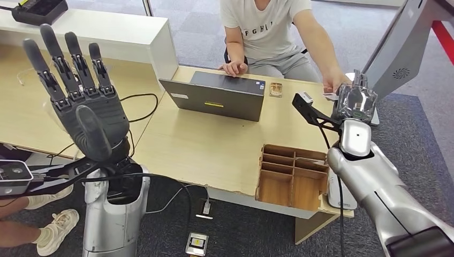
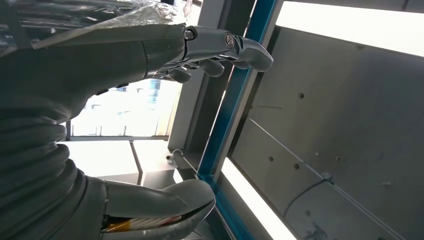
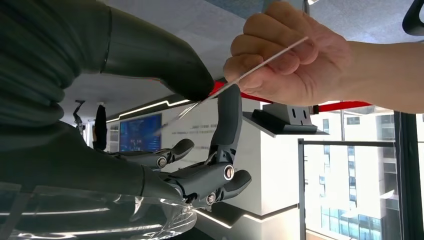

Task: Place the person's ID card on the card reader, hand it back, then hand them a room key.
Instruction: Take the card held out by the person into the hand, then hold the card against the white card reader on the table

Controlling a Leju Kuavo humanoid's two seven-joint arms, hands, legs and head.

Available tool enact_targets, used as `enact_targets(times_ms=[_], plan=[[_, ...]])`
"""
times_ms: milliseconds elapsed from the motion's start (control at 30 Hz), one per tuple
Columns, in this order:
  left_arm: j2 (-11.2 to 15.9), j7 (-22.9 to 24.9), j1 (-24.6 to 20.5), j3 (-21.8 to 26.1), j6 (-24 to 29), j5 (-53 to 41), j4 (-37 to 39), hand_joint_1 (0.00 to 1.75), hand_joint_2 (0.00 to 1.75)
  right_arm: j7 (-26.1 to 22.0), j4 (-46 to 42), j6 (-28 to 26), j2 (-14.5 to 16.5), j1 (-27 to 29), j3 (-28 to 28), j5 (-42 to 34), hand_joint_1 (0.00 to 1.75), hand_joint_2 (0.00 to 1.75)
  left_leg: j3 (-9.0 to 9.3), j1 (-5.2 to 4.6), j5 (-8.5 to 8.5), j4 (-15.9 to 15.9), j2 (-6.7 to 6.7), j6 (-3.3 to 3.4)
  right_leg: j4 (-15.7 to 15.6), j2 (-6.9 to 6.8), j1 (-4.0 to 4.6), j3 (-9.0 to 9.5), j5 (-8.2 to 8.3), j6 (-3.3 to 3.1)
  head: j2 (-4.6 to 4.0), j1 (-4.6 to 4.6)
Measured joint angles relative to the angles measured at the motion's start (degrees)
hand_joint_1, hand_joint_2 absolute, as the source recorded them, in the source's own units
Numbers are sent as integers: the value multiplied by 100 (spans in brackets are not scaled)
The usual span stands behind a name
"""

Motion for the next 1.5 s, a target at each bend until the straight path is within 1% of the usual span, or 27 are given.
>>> enact_targets(times_ms=[267, 433, 700, 867, 1100, 1233, 1367, 1500], plan=[[0, 0, -9, -5, 16, -2, 11, 0, 175, -121, -3, -21, -48, 85, -40, 52, 175, 175, -1, 0, 0, 0, 0, 0, 0, 0, 0, 0, 0, 0, 0, -1], [0, 0, -8, -4, -72, -10, 19, 0, 175, -207, -5, -61, -57, 140, -115, 76, 175, 175, 0, 0, 0, 0, 0, 0, 0, 0, 0, 0, 0, 0, 0, 0], [-2, 0, -8, 2, -164, -81, 69, 0, 175, -460, -48, -387, -102, 237, -315, 11, 175, 175, 1, 0, 0, 0, 0, 0, 0, 0, 0, 0, 0, 0, 0, -1], [0, 0, -2, 11, -49, -102, 76, 0, 175, -685, -187, -584, -263, 380, -606, -197, 175, 175, -1, 0, 0, 0, -3, 0, 0, -1, 0, 1, 0, 0, 0, 1], [23, -2, 58, 52, 165, -163, 45, 0, 175, -1047, -518, -858, -613, 700, -1141, -511, 175, 175, -1, -1, -1, 1, -3, 2, -2, -2, -2, 2, 0, 0, 0, -1], [42, -5, 130, 81, 233, -196, -16, 0, 175, -1131, -845, -937, -825, 1061, -1456, -622, 175, 175, -1, 0, -2, 0, -3, 2, -2, -2, -1, 1, 0, 0, 0, 0], [61, -7, 151, 103, 335, -220, -70, 0, 175, -1162, -1055, -1032, -961, 1338, -1671, -768, 175, 175, 2, 1, -2, -1, -5, 2, -2, -3, 1, 4, 0, 0, 0, -1], [122, -11, 217, 128, 553, -233, -178, 0, 175, -1278, -1312, -1203, -1086, 1855, -1939, -1100, 175, 175, 1, 3, -2, -1, -9, 2, -2, -8, 2, 8, -1, 0, 0, -1]])
